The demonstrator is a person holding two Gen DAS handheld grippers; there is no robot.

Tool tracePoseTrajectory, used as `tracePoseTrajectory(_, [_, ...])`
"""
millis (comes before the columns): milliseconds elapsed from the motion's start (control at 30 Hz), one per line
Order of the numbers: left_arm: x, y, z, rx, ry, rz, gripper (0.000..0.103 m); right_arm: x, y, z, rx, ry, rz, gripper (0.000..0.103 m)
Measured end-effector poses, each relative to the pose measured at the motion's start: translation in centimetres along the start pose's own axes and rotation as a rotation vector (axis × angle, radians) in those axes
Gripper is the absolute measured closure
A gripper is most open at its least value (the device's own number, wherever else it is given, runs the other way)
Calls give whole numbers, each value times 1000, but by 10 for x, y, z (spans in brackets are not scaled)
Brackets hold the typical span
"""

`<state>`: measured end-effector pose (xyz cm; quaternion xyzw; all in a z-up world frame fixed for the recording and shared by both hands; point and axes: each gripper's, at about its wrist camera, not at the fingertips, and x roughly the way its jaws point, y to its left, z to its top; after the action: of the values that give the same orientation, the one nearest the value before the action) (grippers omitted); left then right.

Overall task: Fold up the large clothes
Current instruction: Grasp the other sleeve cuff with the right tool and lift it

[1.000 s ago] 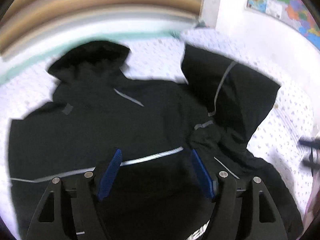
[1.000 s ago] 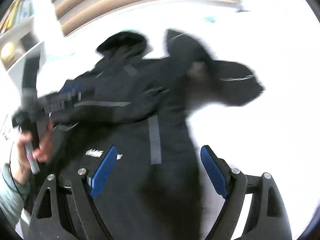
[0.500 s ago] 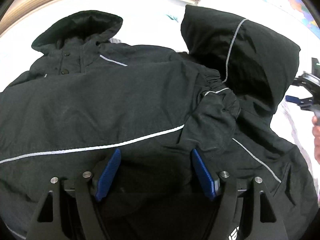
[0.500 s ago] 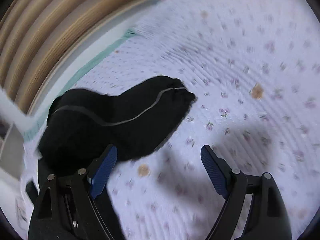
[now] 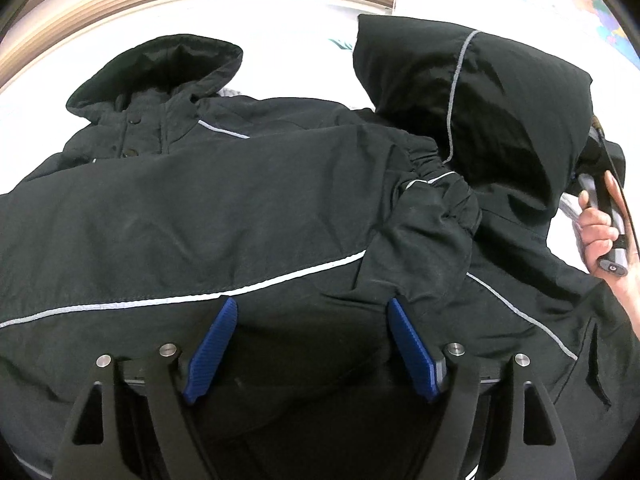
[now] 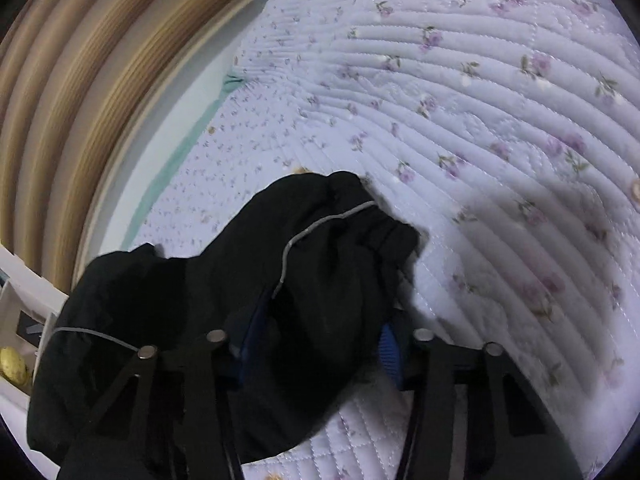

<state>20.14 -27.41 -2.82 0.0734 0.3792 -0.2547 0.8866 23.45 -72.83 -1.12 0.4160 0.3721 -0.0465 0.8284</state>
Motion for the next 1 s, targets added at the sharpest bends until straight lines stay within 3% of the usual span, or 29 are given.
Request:
tracePoseTrajectory(67, [0, 0, 0, 1, 0, 0, 24, -12, 5, -1, -29, -27, -12, 83])
tracePoseTrajectory(200, [0, 0, 0, 1, 0, 0, 24, -62, 21, 0, -145, -143, -126, 86])
tracePoseTrajectory(367, [0, 0, 0, 2, 0, 0, 24, -128, 31, 1, -359, -338, -493, 86])
tracePoseTrajectory(500, [0, 1, -1, 3, 1, -2, 24, -146, 3, 10, -315, -377, -666, 86])
tracePoseTrajectory(633, [0, 0, 0, 3, 2, -2, 24, -142, -33, 15, -225, -318, -644, 86])
tracePoseTrajectory(800, [0, 0, 0, 2, 5, -3, 24, -156, -26, 9, -187, -312, -530, 87])
tracePoseTrajectory(1000, [0, 2, 7, 3, 42, -12, 24, -157, 55, -5, -228, -301, -373, 87])
